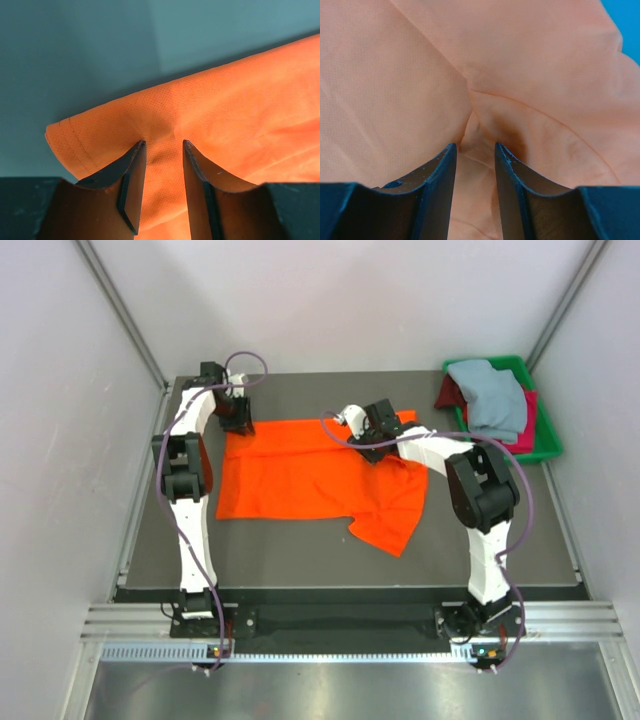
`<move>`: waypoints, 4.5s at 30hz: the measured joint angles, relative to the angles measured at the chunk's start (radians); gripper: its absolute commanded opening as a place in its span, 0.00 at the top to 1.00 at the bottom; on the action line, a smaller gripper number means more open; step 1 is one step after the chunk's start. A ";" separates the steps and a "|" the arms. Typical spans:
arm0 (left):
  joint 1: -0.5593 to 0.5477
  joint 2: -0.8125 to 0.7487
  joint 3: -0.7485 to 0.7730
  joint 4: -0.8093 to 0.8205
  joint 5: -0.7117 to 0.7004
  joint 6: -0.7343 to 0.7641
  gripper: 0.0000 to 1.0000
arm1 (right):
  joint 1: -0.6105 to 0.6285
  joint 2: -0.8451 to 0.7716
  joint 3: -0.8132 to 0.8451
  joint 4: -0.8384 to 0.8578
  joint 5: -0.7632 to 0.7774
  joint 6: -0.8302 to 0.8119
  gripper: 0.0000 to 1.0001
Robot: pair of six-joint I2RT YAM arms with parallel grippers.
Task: Fold and stack the t-shirts
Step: Fold the tshirt
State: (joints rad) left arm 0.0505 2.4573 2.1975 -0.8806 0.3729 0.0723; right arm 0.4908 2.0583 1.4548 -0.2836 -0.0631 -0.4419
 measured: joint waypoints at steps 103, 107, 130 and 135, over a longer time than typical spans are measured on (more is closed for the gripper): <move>-0.142 -1.133 -1.421 0.297 -0.251 0.626 0.46 | 0.352 -0.925 -0.927 -0.225 -0.097 -0.364 0.50; -0.142 -1.113 -1.408 0.296 -0.251 0.598 0.46 | 0.352 -0.926 -0.940 -0.214 -0.095 -0.368 0.54; 0.057 -0.933 -1.273 0.225 -0.145 0.317 0.48 | 0.344 -0.905 -0.933 -0.120 -0.050 -0.377 1.00; 0.075 -0.857 -1.232 0.180 -0.090 0.283 0.56 | 0.338 -0.905 -0.921 -0.108 -0.042 -0.377 1.00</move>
State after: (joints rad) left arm 0.1253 1.6005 0.9653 -0.7006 0.2832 0.3553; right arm 0.8288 1.1534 0.5335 -0.3912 -0.1055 -0.8185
